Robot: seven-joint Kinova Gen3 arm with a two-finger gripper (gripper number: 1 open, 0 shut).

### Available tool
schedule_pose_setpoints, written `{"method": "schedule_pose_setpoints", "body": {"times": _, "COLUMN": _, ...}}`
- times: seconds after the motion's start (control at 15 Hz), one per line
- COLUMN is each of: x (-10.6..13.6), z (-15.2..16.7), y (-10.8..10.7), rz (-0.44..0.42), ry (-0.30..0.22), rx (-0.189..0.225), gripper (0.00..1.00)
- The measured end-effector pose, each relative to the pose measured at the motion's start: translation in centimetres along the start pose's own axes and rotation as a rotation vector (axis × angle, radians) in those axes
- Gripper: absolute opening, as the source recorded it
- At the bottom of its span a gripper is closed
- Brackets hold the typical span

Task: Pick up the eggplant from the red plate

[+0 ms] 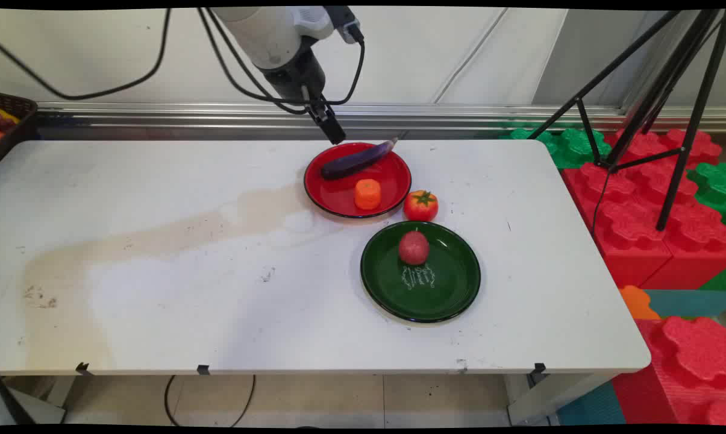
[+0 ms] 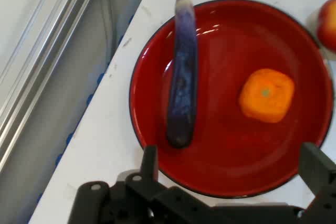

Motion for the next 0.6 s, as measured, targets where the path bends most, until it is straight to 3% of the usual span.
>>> {"method": "schedule_pose_setpoints", "body": {"times": 0.27, "x": 0.9, "z": 4.0, "y": -2.1, "rz": 0.020, "ry": -0.066, "rx": -0.022, "gripper": 1.00}}
{"method": "schedule_pose_setpoints", "body": {"times": 0.6, "x": 1.7, "z": 8.2, "y": -3.5, "rz": 0.026, "ry": -0.107, "rx": -0.038, "gripper": 1.00}}
